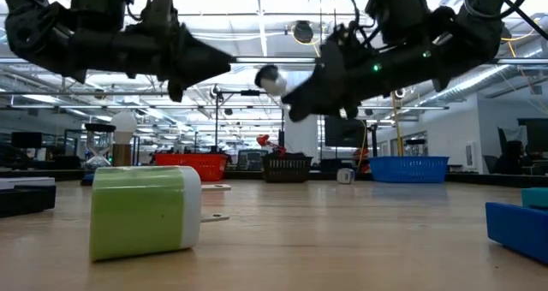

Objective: Pick & Place Office items
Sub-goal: Put the white hourglass into the blue bin

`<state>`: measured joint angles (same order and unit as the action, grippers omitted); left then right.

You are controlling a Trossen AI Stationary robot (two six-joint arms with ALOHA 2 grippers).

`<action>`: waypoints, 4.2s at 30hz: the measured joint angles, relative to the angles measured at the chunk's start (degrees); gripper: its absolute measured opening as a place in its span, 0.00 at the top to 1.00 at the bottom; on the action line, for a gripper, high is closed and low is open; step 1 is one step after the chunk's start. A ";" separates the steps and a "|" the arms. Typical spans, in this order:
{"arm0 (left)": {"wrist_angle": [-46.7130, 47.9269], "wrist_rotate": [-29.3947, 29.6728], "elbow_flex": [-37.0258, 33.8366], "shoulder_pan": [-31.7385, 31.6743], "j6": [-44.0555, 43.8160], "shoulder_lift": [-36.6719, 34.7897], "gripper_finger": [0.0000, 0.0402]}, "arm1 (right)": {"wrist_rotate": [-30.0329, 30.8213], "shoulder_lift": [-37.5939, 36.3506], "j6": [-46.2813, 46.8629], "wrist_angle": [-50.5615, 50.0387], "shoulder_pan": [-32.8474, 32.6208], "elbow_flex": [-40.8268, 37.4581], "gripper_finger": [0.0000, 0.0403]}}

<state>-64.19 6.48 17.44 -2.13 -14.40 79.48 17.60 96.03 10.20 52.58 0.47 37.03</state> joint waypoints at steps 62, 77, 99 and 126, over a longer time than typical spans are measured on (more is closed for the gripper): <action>-5.08 -21.68 23.44 -4.25 10.05 12.17 0.57 | -1.51 -7.49 -9.97 3.39 -3.91 -1.08 0.23; -9.85 -14.86 29.08 -6.14 14.45 34.87 0.57 | 25.87 -35.75 -7.53 -23.41 -15.71 -12.78 0.49; -6.37 -14.06 39.72 -6.95 17.73 49.68 0.57 | 25.73 -39.89 -10.03 -18.47 -17.09 -18.35 0.97; -3.31 -13.38 42.99 -6.89 16.96 54.86 0.37 | 25.62 -39.89 -12.40 -16.86 -17.07 -18.33 1.00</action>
<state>-67.50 -6.90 60.43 -9.02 2.56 134.34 43.22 56.14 -2.20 35.73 -16.60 18.70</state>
